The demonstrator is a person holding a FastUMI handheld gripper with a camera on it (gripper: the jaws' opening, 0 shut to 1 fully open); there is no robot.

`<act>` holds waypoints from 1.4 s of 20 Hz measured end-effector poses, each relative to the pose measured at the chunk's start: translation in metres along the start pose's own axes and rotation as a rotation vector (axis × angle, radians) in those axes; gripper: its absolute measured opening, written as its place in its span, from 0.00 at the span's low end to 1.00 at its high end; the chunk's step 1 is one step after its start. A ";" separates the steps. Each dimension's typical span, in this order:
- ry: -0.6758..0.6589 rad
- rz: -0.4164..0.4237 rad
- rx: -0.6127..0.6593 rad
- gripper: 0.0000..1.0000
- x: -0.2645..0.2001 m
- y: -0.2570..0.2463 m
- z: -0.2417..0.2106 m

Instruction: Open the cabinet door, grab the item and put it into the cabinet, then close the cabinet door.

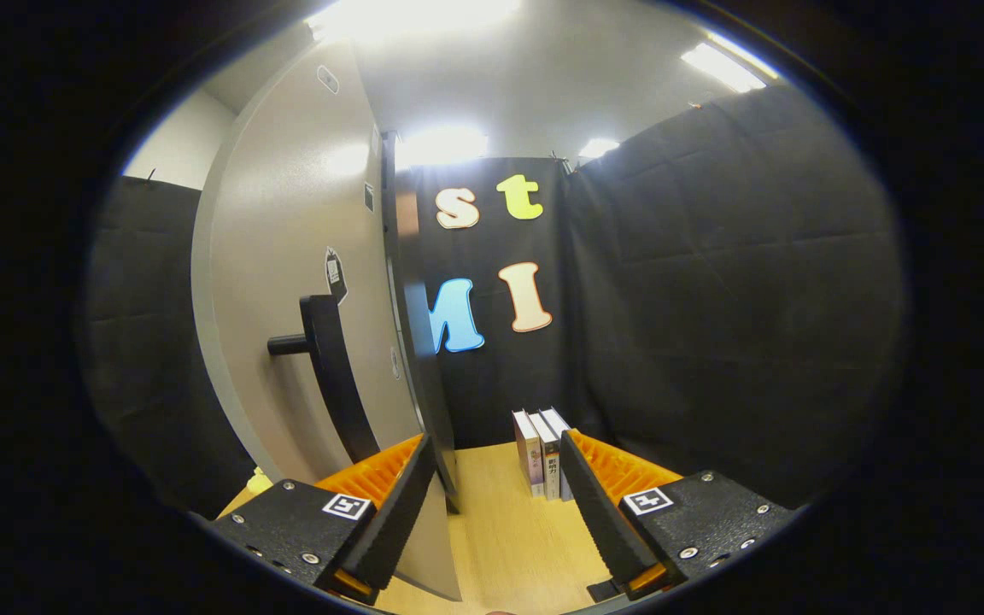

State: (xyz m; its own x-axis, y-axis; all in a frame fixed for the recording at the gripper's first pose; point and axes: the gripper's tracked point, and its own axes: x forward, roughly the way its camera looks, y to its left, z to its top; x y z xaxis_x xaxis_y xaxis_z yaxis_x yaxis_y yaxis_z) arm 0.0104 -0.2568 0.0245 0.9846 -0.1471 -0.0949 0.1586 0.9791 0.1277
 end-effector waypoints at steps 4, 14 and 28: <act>0.000 -0.030 -0.005 0.91 -0.009 0.022 -0.003; -0.006 0.027 0.003 0.91 -0.023 0.162 -0.019; 0.008 0.185 0.003 0.91 -0.038 0.306 -0.051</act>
State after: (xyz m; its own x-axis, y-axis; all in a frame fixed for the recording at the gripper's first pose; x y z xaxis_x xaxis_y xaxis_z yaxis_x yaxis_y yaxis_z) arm 0.0173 0.0559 0.0164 0.9963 0.0363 -0.0773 -0.0246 0.9889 0.1468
